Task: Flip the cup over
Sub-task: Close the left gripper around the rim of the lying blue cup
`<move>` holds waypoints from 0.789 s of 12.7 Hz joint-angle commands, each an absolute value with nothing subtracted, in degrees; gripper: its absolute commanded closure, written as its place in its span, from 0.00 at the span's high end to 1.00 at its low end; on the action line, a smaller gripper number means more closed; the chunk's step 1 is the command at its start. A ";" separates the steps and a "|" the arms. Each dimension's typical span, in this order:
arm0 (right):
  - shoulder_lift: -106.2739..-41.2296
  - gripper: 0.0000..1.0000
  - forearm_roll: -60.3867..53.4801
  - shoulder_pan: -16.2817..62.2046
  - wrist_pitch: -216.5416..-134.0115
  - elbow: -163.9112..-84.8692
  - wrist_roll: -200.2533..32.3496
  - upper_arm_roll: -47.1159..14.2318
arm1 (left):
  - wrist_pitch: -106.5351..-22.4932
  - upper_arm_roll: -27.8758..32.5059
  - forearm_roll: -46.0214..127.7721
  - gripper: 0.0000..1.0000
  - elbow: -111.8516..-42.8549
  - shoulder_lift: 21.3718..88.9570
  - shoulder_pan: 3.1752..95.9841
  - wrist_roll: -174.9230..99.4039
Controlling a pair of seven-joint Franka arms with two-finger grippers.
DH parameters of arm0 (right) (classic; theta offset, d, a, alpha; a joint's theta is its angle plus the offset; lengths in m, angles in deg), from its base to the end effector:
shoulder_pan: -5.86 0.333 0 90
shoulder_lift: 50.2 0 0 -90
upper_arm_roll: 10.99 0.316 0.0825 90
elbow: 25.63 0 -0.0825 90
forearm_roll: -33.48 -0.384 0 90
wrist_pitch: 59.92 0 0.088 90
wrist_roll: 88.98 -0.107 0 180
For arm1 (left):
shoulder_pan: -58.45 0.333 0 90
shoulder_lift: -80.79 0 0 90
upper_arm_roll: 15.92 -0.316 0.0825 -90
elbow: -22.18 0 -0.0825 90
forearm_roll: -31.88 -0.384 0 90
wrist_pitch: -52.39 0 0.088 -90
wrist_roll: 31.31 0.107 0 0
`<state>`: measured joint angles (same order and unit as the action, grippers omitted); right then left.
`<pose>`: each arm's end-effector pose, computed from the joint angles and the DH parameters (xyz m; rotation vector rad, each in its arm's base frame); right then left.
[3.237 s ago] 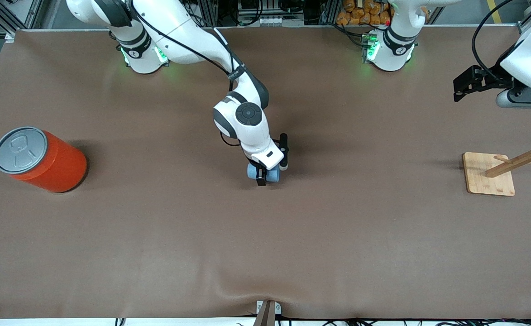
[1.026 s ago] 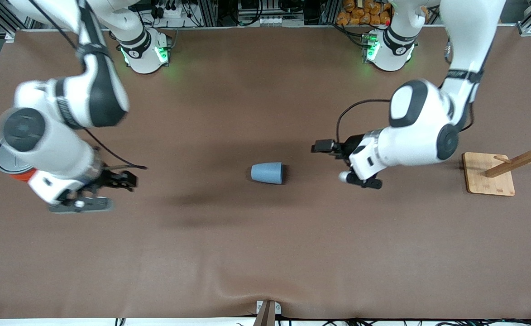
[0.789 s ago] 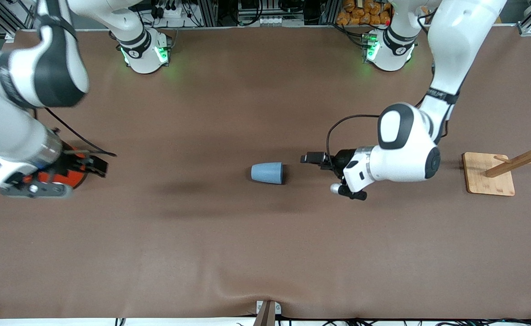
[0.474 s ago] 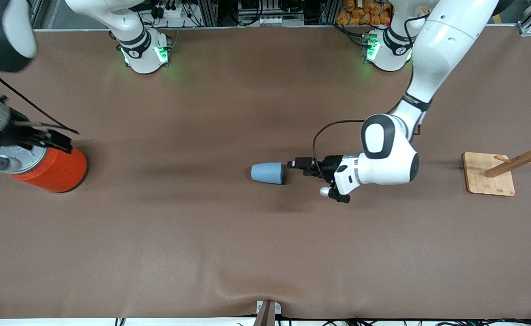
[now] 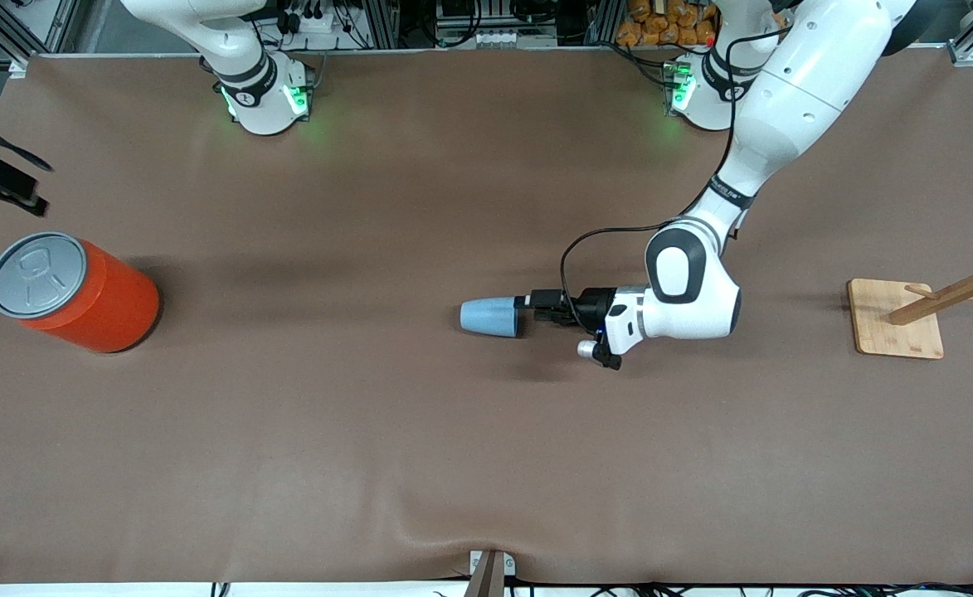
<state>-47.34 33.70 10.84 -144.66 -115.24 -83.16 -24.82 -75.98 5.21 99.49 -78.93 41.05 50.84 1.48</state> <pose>0.5231 -0.0855 0.6460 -3.1273 0.0824 0.0551 0.5723 -0.3223 0.1978 2.0741 -0.1017 -0.1996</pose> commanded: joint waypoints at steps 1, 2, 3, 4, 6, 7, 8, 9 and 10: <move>-45.45 1.00 32.69 7.54 -143.68 -117.30 -80.72 -23.39 | -80.83 5.43 102.28 0.74 -80.46 40.97 48.62 3.49; -45.37 1.00 32.69 7.62 -143.07 -117.30 -81.07 -23.47 | -81.64 5.43 103.68 0.72 -80.91 40.88 48.44 4.97; -45.28 1.00 32.69 7.79 -142.37 -117.21 -81.51 -23.39 | -81.73 5.43 104.91 0.71 -81.26 40.27 48.43 7.43; -45.10 1.00 32.69 7.88 -142.27 -117.30 -81.77 -23.39 | -81.74 5.43 106.49 0.70 -81.26 39.40 48.43 9.80; -45.10 1.00 32.69 8.23 -142.36 -117.39 -81.86 -23.30 | -81.74 5.43 109.31 0.68 -81.26 39.13 48.26 11.49; -45.19 1.00 32.60 8.58 -142.45 -117.48 -82.91 -23.30 | -81.74 5.43 109.40 0.64 -81.00 38.95 48.17 11.58; -45.19 1.00 32.60 9.54 -142.45 -117.48 -84.31 -23.21 | -81.74 5.43 109.49 0.62 -80.74 38.51 48.08 11.58; -45.19 1.00 32.51 10.16 -142.45 -117.48 -85.89 -22.86 | -81.74 5.43 109.75 0.59 -80.39 37.99 48.08 11.58; -45.28 1.00 32.43 9.56 -142.62 -117.48 -86.08 -21.47 | -81.74 5.43 110.36 0.57 -79.69 37.72 48.08 11.67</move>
